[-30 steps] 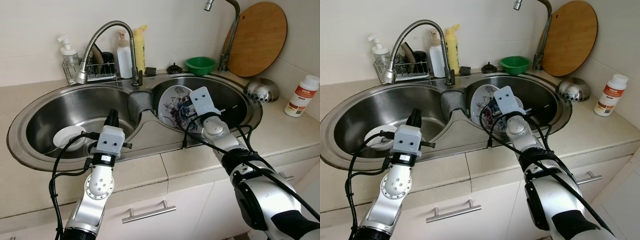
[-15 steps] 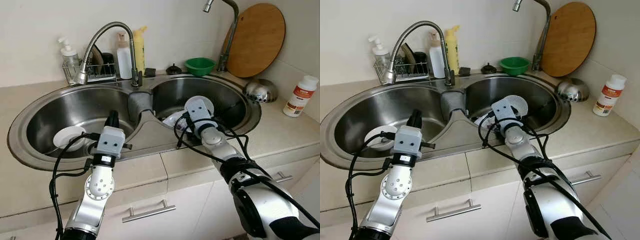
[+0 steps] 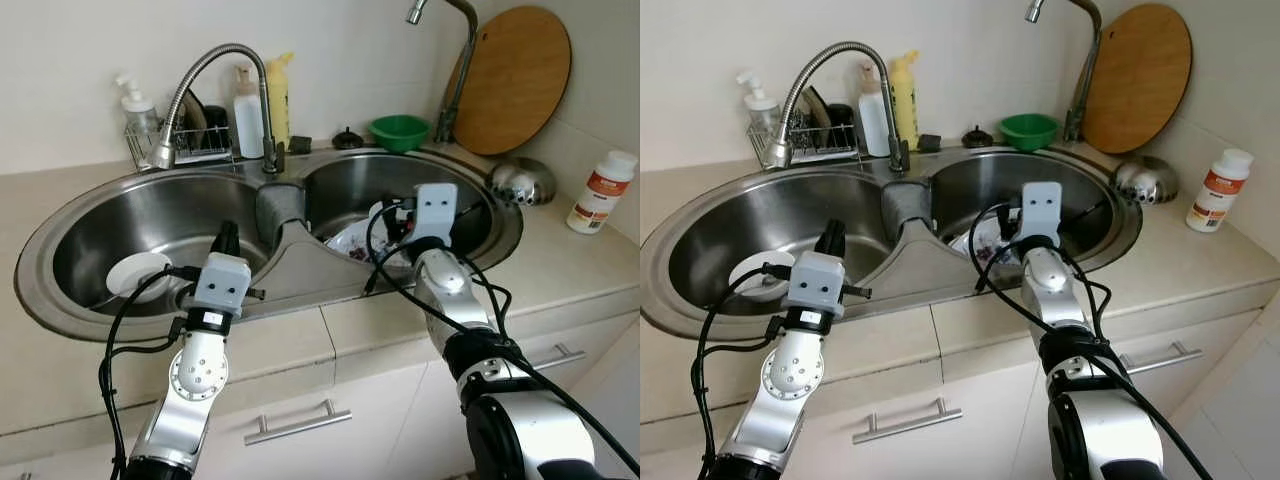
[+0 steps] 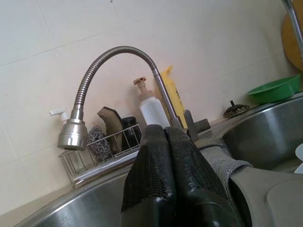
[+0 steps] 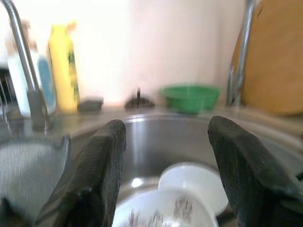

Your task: Kitchen organization

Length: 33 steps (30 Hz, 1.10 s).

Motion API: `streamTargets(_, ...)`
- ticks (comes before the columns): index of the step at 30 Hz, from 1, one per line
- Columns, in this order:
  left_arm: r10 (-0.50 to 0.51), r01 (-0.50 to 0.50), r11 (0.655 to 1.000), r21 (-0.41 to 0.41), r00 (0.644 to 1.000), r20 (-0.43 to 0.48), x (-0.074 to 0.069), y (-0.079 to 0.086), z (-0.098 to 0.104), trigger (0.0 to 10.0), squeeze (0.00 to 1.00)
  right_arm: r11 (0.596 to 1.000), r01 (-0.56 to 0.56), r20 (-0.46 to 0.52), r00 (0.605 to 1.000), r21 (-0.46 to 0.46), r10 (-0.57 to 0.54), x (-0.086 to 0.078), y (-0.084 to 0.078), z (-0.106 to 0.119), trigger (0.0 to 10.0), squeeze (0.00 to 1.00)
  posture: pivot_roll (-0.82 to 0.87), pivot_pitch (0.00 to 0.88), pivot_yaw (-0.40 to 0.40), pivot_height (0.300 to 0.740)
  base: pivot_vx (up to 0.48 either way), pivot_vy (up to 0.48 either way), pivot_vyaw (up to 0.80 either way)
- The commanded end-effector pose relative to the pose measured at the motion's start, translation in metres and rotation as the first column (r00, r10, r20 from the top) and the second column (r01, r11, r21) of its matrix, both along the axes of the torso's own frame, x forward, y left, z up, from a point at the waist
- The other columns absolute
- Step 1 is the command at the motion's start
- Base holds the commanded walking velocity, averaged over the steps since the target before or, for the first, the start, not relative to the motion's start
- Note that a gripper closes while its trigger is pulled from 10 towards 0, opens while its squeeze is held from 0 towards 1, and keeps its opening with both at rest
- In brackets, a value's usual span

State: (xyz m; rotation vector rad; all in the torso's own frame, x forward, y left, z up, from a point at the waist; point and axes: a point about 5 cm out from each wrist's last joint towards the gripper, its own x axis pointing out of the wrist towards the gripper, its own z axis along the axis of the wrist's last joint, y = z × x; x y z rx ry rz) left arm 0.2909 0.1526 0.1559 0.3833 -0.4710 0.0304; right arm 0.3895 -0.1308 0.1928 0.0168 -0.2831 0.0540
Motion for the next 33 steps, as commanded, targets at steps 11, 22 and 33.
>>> streamTargets(11, -0.033, 0.033, 0.999, -0.007, 0.998, 0.046, -0.003, -0.002, 0.012, 10.0, 0.0, 0.998, -0.052, 0.149, 0.988, 0.042, 0.045, -0.026, 0.019, 0.008, 10.0, 0.0, -0.02, 0.0, 0.002, 0.74, 0.0, 0.081, 0.0)
streamTargets(22, -0.053, 0.054, 0.999, -0.009, 0.998, 0.039, -0.005, -0.005, 0.011, 10.0, 0.0, 0.997, -0.053, 0.131, 0.99, 0.049, 0.046, -0.032, 0.025, 0.005, 10.0, 0.0, -0.02, 0.0, 0.003, 0.74, 0.0, 0.054, 0.0)
streamTargets(33, -0.056, 0.057, 0.998, -0.02, 0.998, 0.035, -0.004, -0.006, 0.011, 10.0, 0.0, 0.996, -0.059, 0.119, 0.991, 0.06, 0.052, -0.036, 0.029, 0.005, 10.0, 0.0, -0.02, 0.0, 0.0, 0.74, -0.202, 0.0, 0.0)
